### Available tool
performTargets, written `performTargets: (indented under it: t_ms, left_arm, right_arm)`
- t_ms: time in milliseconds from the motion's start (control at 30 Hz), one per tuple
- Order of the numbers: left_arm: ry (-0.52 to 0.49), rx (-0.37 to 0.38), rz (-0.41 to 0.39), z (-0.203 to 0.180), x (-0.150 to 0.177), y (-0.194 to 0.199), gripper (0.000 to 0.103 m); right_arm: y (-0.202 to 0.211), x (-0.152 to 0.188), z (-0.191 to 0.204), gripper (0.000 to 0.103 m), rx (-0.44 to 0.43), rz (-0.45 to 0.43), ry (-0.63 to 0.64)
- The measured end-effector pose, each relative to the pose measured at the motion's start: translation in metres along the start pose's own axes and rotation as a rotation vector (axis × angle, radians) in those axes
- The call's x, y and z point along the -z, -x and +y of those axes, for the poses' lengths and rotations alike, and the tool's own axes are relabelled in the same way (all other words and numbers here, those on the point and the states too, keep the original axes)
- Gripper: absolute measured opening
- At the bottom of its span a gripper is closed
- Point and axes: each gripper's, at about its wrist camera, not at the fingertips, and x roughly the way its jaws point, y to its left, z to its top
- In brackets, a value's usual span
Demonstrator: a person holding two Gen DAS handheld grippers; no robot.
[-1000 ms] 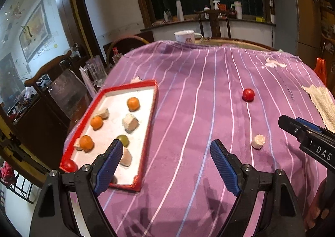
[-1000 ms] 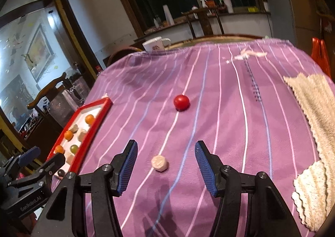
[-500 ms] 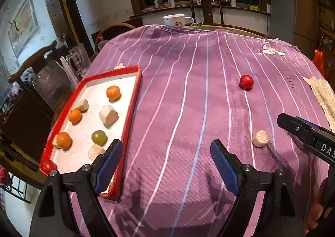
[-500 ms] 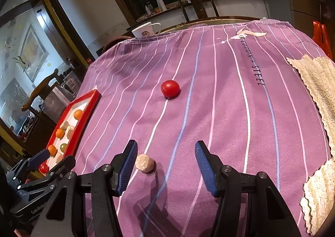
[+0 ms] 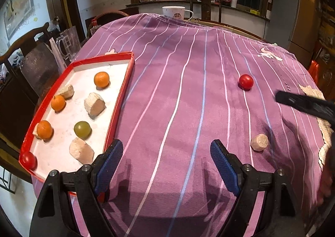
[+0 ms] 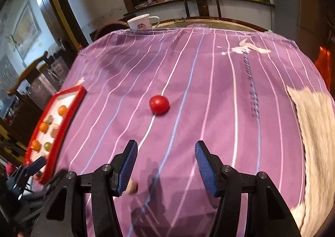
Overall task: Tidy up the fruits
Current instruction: 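Grasp the red cherry tomato with the right tool while the left tool grasps a round pale block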
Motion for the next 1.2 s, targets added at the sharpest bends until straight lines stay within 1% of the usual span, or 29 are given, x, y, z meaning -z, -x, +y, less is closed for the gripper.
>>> performTargets:
  t_ms: [133,233,367,400,433,467,500,600,700,867,967,1033,1133,1200]
  left_arm:
    - [0.009,0.009,0.002,0.001,0.001,-0.001,0.085]
    - [0.012,0.01,0.012,0.002,0.001,-0.004,0.085]
    - [0.024,0.01,0.01,0.005,0.001,-0.004,0.085]
    - [0.029,0.012,0.012,0.006,0.001,-0.005,0.085]
    - [0.032,0.014,0.014,0.006,0.001,-0.006,0.085]
    - [0.034,0.016,0.017,0.007,0.001,-0.007,0.085]
    - [0.036,0.016,0.019,0.007,0.002,-0.007,0.085]
    - [0.039,0.021,0.016,0.008,0.002,-0.006,0.085]
    - [0.038,0.029,0.006,0.006,0.003,-0.004,0.085]
    - [0.007,0.067,0.02,-0.007,0.003,-0.007,0.085]
    - [-0.03,0.101,0.03,-0.022,0.004,-0.008,0.085]
    - [-0.057,0.142,0.039,-0.034,0.004,-0.01,0.085]
    - [-0.09,0.205,0.049,-0.051,0.005,-0.013,0.085]
    - [-0.114,0.233,0.058,-0.061,0.005,-0.018,0.085]
  right_arm:
    - [-0.04,-0.025,0.006,0.062,0.024,0.037,0.042]
    - [-0.061,-0.034,0.012,0.062,0.012,0.041,0.069]
    - [-0.088,-0.037,0.024,0.061,0.035,0.065,0.137]
    - [-0.088,-0.037,0.027,0.058,0.05,0.045,0.159]
    - [-0.089,-0.037,0.028,0.052,0.053,0.044,0.171]
    - [-0.089,-0.036,0.028,0.043,0.055,0.037,0.17]
    - [-0.088,-0.035,0.026,0.036,0.053,0.034,0.164]
    - [-0.082,-0.033,0.018,0.035,0.016,0.041,0.131]
    - [-0.067,-0.025,0.01,0.035,-0.002,0.032,0.118]
    - [-0.031,0.002,-0.013,0.035,-0.016,0.027,0.095]
    - [-0.017,0.017,-0.027,0.035,0.007,0.03,0.079]
    - [-0.013,0.024,-0.036,0.036,0.024,0.043,0.061]
    - [-0.009,0.03,-0.044,0.036,0.022,0.048,0.036]
    - [-0.007,0.032,-0.045,0.036,0.026,0.048,0.037]
